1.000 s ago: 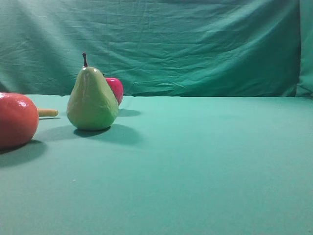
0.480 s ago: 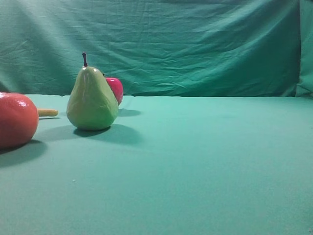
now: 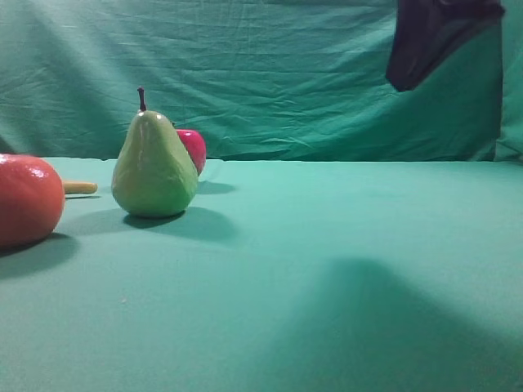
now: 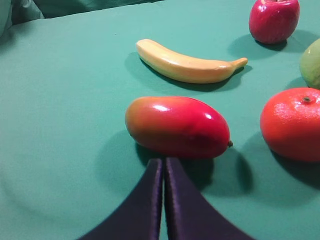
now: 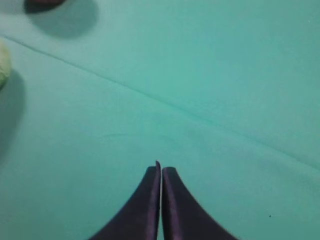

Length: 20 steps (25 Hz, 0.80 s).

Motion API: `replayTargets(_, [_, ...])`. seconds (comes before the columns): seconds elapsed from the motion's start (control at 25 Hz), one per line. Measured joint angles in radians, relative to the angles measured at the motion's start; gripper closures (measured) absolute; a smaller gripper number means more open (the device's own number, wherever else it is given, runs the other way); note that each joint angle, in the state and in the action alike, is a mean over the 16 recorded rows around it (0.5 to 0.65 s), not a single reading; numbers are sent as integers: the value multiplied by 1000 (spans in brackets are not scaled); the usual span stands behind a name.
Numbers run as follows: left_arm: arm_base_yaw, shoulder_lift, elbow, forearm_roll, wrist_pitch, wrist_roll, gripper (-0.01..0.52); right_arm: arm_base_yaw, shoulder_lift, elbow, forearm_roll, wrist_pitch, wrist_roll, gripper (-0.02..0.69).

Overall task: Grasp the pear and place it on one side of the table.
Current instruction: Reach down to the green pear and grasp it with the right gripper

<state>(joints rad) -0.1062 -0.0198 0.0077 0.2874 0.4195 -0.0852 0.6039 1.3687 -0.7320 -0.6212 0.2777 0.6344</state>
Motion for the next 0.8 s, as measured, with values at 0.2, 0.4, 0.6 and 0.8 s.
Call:
replayTargets(0.2, [0, 0, 0, 0, 0, 0, 514, 59, 123, -172, 271, 190, -262, 659])
replayTargets(0.4, [0, 0, 0, 0, 0, 0, 514, 81, 208, -311, 588, 276, -565, 574])
replayTargets(0.6, [0, 0, 0, 0, 0, 0, 514, 90, 285, -419, 809, 299, -794, 383])
replayTargets(0.8, [0, 0, 0, 0, 0, 0, 514, 105, 367, -505, 909, 267, -911, 182])
